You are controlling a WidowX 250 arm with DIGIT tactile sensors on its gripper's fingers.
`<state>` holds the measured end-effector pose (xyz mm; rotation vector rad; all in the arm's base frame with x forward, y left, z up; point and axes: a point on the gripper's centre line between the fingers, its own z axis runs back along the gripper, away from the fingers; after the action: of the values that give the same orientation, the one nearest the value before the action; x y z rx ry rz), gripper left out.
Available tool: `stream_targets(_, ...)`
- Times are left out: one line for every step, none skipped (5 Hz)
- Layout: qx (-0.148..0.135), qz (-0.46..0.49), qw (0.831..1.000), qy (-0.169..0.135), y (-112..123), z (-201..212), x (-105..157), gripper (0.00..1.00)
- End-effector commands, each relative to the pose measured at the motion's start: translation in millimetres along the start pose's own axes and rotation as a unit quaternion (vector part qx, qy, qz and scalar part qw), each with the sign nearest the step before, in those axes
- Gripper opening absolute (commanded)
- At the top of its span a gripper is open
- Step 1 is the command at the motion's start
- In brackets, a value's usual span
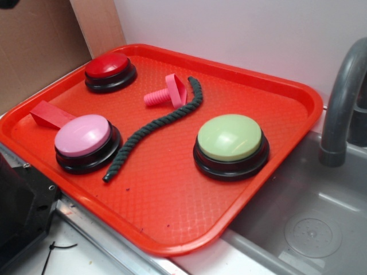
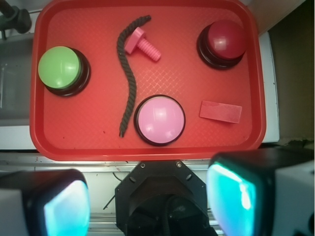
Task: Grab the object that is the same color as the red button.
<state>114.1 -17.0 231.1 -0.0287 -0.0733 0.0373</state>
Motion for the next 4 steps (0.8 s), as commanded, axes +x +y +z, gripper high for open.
stream_targets(-0.008, 0.176, 0.984, 0.019, 21.0, -31.3, 14.7, 1.00)
stream_targets(-0.005, 0.292, 0.956, 0.019, 37.2, -46.3, 17.7, 1.00)
stream_targets(-0.009, 0.410, 0.912, 0.021, 59.6, -69.9, 20.0, 1.00)
stream_targets(0.009, 0.520, 0.854, 0.009, 74.3, -107.4, 17.8, 1.00)
